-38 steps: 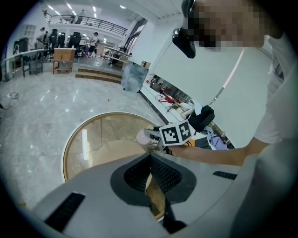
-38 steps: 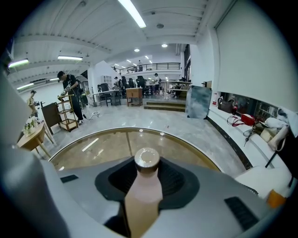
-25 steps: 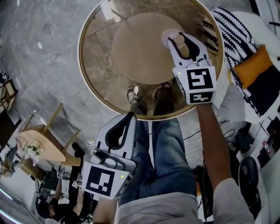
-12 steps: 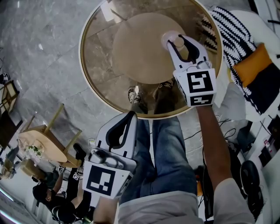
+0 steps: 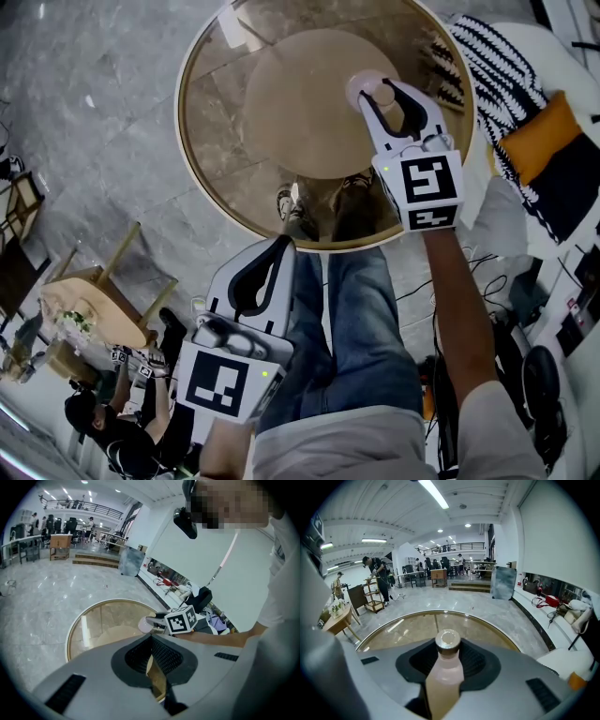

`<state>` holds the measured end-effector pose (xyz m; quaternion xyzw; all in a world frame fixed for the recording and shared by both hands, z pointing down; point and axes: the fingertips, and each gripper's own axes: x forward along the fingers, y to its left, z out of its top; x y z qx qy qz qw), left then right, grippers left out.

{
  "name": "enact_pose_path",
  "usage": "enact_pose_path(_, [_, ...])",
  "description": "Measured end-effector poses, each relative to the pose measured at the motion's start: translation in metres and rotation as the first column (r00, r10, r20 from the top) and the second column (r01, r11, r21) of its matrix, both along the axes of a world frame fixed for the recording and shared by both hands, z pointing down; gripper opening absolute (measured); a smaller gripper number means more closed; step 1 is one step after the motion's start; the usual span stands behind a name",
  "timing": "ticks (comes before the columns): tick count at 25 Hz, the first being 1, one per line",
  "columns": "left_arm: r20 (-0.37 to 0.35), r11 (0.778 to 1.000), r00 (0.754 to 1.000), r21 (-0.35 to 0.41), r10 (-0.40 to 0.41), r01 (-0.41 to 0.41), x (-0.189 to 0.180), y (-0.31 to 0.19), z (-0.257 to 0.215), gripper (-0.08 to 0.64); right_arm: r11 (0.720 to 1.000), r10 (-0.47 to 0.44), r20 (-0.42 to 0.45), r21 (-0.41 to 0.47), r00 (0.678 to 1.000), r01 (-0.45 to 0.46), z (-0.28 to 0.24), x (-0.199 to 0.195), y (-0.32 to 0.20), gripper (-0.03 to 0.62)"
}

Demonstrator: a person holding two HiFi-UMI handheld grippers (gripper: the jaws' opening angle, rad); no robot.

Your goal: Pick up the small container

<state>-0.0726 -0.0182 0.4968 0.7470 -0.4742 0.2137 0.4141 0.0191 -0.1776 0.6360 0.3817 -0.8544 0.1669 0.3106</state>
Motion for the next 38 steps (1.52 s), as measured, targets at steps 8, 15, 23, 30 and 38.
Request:
enact_pose_path(8, [0.002, 1.0, 1.0, 0.008, 0.015, -0.015, 0.0, 0.002, -0.007, 0.005, 1.0, -0.008, 0.007, 0.008, 1.0, 0.008, -0.01, -0.002, 0.004, 0.147])
enact_pose_path(15, [0.002, 1.0, 1.0, 0.015, 0.023, -0.023, -0.001, 0.007, -0.012, 0.005, 1.0, -0.004, 0.006, 0.01, 1.0, 0.004, -0.016, -0.003, 0.012, 0.147])
enact_pose_path(23, [0.001, 0.999, 0.999, 0.023, 0.034, -0.034, 0.001, 0.007, -0.019, 0.005, 1.0, -0.015, 0.008, 0.015, 1.0, 0.015, -0.026, -0.004, 0.019, 0.147])
enact_pose_path(30, [0.003, 0.999, 0.999, 0.038, 0.033, -0.033, 0.001, 0.006, -0.03, 0.005, 0.999, -0.031, 0.008, 0.02, 0.999, 0.031, -0.039, -0.004, 0.026, 0.147])
enact_pose_path(38, [0.001, 0.998, 1.0, 0.057, 0.032, -0.032, 0.001, 0.003, -0.043, 0.005, 0.999, -0.047, 0.011, 0.026, 0.999, 0.046, -0.054, -0.006, 0.027, 0.147])
